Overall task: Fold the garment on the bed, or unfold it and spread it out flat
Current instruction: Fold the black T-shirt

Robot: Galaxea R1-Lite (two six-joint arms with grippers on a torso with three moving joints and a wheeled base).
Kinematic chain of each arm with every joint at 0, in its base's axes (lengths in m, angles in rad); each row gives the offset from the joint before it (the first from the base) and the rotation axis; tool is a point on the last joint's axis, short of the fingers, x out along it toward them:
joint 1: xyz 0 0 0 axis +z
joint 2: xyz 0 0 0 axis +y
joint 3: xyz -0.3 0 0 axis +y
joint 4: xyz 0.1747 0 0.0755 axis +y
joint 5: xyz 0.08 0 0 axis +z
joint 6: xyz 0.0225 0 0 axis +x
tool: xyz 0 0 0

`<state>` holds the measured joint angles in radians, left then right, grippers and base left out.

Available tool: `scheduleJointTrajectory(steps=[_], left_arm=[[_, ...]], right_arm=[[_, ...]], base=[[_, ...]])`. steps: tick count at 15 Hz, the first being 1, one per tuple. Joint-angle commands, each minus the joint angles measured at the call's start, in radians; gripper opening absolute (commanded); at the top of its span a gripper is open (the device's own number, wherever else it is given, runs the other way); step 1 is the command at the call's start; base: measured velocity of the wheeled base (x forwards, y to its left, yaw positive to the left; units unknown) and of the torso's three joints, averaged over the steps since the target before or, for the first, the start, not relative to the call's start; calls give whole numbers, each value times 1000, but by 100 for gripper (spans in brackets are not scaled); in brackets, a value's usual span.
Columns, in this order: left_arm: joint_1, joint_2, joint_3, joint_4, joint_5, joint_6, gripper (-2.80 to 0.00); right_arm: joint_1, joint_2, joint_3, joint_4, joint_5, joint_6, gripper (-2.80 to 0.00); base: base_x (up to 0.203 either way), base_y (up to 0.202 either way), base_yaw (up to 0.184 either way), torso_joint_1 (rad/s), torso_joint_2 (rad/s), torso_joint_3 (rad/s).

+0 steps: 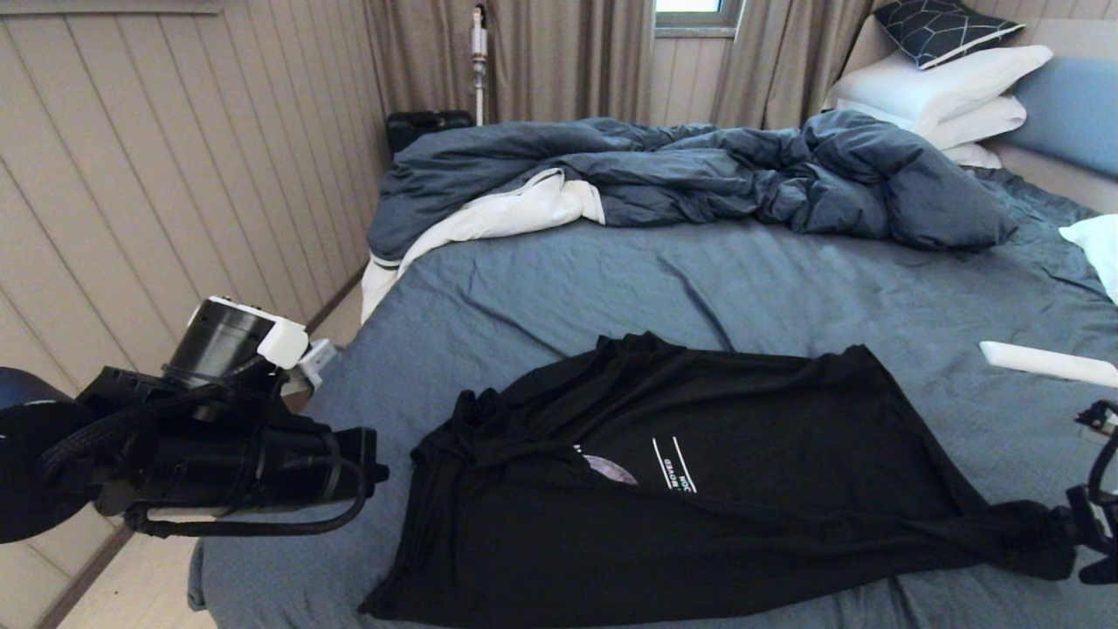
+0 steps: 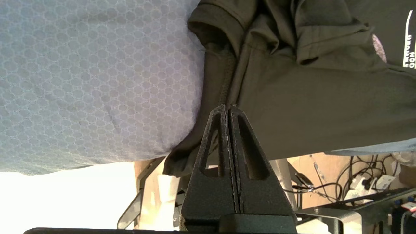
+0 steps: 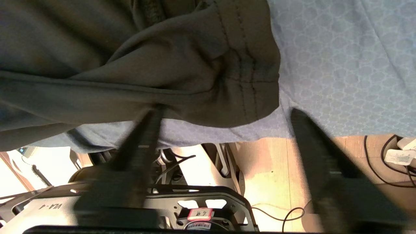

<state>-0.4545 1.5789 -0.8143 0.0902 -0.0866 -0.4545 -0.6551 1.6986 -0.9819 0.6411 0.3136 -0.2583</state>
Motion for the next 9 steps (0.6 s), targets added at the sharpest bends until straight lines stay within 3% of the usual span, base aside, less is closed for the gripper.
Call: scheduleJointTrajectory(steps=[1,9], left_arm=[[-1,13,-2,0,-1,-3,-280],[0,21,-8,2,-2,-1,-280]], right_arm=[[2,12,2,5,2,-2,-280],[17,1,-9,8,4,-1,-280]], base=[[0,0,0,0,0,0],[0,0,0,0,0,0]])
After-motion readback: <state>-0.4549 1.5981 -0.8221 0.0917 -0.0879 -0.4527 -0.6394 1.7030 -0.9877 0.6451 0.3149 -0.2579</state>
